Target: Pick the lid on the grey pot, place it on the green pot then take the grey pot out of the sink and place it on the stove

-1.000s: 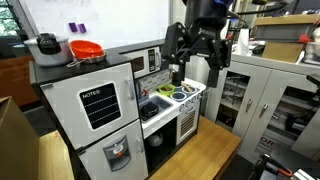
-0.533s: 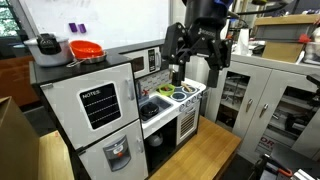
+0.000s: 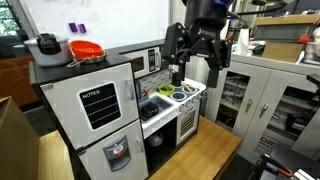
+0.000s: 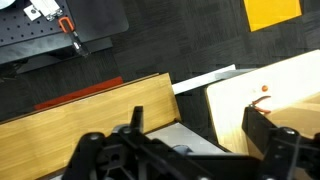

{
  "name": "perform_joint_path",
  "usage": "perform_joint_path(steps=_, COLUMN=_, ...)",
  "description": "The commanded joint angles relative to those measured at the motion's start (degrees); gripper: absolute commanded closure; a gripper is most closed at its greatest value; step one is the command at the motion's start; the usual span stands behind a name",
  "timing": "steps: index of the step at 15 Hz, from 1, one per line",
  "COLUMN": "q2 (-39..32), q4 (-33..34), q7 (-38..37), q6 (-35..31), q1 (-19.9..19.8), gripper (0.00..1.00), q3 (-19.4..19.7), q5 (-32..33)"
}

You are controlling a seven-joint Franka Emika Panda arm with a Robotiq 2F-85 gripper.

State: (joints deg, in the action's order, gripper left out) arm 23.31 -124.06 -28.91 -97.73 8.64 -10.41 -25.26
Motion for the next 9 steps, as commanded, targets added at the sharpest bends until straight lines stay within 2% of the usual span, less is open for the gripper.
perform_joint_path(steps=1, q2=-3.6, q4=1.3, q7=0.8, q6=-2.2, q1=-1.0, gripper=0.00, q3=-1.1, q5=0.1)
perform_joint_path(steps=3, q2=-7.1, q4=2.1, q7=1.8, q6=-6.3, q1=-0.9, gripper=0.00, q3=-1.5, q5=1.3)
perform_joint_path(steps=5, q2=-10.6, q4=2.7, q7=1.4, q6=-12.4, q1=-1.1, gripper=0.00, q3=-2.3, q5=5.4)
perform_joint_path(steps=9, q2=-18.2, q4=5.0, q7=-4.2, q6=-23.7, q1=-0.9, gripper=0.00, q3=-3.5, q5=20.9)
